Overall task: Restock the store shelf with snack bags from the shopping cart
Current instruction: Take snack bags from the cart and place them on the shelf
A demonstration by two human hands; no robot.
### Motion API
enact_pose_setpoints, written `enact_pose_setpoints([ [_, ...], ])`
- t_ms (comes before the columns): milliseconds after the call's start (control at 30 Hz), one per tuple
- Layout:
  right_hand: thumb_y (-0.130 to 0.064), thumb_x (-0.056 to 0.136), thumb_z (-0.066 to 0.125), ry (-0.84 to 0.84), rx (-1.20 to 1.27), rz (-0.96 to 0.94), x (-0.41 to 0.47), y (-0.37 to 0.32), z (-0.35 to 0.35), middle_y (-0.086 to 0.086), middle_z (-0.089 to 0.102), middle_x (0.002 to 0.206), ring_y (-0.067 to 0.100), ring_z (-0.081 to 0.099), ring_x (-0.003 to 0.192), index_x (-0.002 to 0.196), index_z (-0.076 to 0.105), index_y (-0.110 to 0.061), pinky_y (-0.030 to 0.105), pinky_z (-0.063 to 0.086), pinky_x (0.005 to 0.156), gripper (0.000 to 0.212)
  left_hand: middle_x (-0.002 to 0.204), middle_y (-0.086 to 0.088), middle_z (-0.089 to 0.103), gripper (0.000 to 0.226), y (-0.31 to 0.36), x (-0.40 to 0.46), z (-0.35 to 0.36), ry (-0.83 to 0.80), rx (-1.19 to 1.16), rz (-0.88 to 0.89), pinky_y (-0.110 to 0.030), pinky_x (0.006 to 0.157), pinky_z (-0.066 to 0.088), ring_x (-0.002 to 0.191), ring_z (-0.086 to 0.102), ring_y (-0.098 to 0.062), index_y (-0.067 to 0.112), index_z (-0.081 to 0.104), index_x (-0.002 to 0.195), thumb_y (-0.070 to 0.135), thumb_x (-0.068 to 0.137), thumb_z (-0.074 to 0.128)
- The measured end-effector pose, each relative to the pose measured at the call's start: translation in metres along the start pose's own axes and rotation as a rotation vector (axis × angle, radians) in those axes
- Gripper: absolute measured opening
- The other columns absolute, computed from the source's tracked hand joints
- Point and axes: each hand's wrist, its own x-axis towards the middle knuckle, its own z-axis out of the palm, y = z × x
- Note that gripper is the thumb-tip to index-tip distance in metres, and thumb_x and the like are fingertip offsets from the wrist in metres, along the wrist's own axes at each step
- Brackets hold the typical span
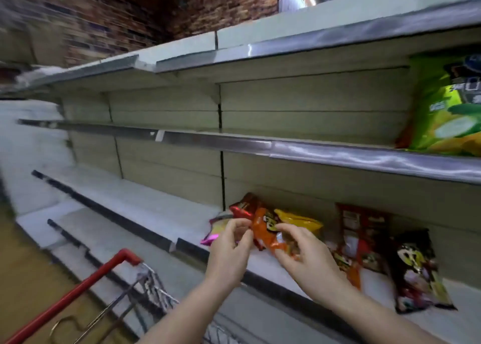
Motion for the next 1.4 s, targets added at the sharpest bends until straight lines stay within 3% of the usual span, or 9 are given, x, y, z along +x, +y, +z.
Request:
enact_pose_setpoints([
  [133, -0.020, 0.089, 0.056, -0.220, 0.013, 0.100, -0.023, 0.011, 0.068, -0.010, 0.047, 0.125, 0.006, 0.046, 0.119, 0.131, 0.045, -0.026, 0.016, 0.035, 0.093, 0.043, 0.091, 0.013, 0.061, 0.015, -0.063, -0.038, -0.028, 0.006, 0.086, -0.161, -0.009, 0.075, 0.043, 0.089, 0.058, -0.002, 0.028, 0.057, 0.095, 0.014, 0.095, 0.053],
  [267, -0.021, 0.092, 0.054, -0.418, 0.029, 0.207, -0.056, 0.023, 0.128, -0.004, 0.047, 0.130, 0.009, 0.046, 0.119, 0.134, 0.043, -0.024, 0.019, 0.038, 0.094, 0.043, 0.099, 0.005, 0.062, 0.015, -0.123, -0.084, -0.043, 0.000, 0.141, -0.372, -0.021, 0.084, 0.044, 0.099, 0.058, -0.011, 0.020, 0.059, 0.109, 0.018, 0.096, 0.052],
  [500, -0.021, 0.091, 0.057, -0.646, -0.014, 0.373, -0.110, 0.055, 0.197, 0.003, 0.052, 0.130, 0.016, 0.050, 0.118, 0.135, 0.044, -0.020, 0.017, 0.035, 0.084, 0.046, 0.095, 0.004, 0.059, 0.008, -0.198, -0.155, -0.061, -0.052, 0.263, -0.692, -0.023, 0.078, 0.040, 0.100, 0.059, -0.019, 0.020, 0.058, 0.100, 0.017, 0.094, 0.054],
  [600, -0.019, 0.089, 0.059, -0.716, 0.014, 0.445, -0.133, 0.070, 0.216, 0.001, 0.052, 0.131, 0.015, 0.052, 0.115, 0.133, 0.045, -0.020, 0.019, 0.038, 0.090, 0.046, 0.105, 0.000, 0.060, 0.021, -0.216, -0.178, -0.062, -0.087, 0.313, -0.782, -0.020, 0.072, 0.035, 0.097, 0.056, -0.014, 0.014, 0.059, 0.114, 0.019, 0.095, 0.053],
  [900, -0.023, 0.092, 0.057, -0.987, 0.061, 0.581, -0.185, 0.090, 0.273, 0.004, 0.047, 0.137, 0.019, 0.055, 0.114, 0.139, 0.038, -0.021, 0.024, 0.045, 0.077, 0.051, 0.135, -0.013, 0.048, 0.060, -0.268, -0.228, -0.075, -0.093, 0.609, -1.016, -0.033, 0.101, 0.033, 0.129, 0.040, -0.030, 0.016, 0.044, 0.136, 0.037, 0.084, 0.066],
  [1033, -0.023, 0.091, 0.057, -1.075, 0.121, 0.590, -0.188, 0.083, 0.299, 0.003, 0.048, 0.136, 0.013, 0.057, 0.099, 0.139, 0.036, -0.018, 0.013, 0.036, 0.064, 0.052, 0.145, -0.014, 0.036, 0.079, -0.285, -0.240, -0.081, -0.182, 0.674, -1.098, -0.034, 0.107, 0.027, 0.135, 0.031, -0.030, 0.016, 0.032, 0.144, 0.045, 0.080, 0.069],
  [1167, -0.022, 0.088, 0.062, -1.111, 0.144, 0.608, -0.194, 0.077, 0.331, 0.008, 0.051, 0.132, 0.021, 0.052, 0.116, 0.137, 0.040, -0.014, 0.027, 0.040, 0.091, 0.055, 0.151, -0.016, 0.022, 0.093, -0.305, -0.240, -0.077, -0.307, 0.758, -1.179, -0.045, 0.113, 0.025, 0.140, 0.021, -0.034, 0.021, 0.018, 0.149, 0.047, 0.077, 0.071],
  [1300, -0.020, 0.087, 0.062, -1.119, 0.183, 0.672, -0.202, 0.070, 0.354, 0.007, 0.053, 0.127, 0.023, 0.051, 0.117, 0.135, 0.042, -0.014, 0.025, 0.038, 0.091, 0.053, 0.155, -0.015, 0.009, 0.097, -0.317, -0.233, -0.074, -0.400, 0.809, -1.237, -0.052, 0.113, 0.024, 0.143, 0.013, -0.035, 0.021, 0.006, 0.151, 0.038, 0.080, 0.071],
  [1400, -0.020, 0.090, 0.058, -1.103, 0.237, 0.746, -0.204, 0.069, 0.365, 0.007, 0.056, 0.122, 0.025, 0.053, 0.115, 0.133, 0.045, -0.014, 0.033, 0.043, 0.096, 0.046, 0.153, -0.015, 0.016, 0.087, -0.323, -0.234, -0.073, -0.451, 0.848, -1.189, -0.049, 0.110, 0.028, 0.139, 0.022, -0.038, 0.021, 0.007, 0.151, 0.023, 0.086, 0.065],
])
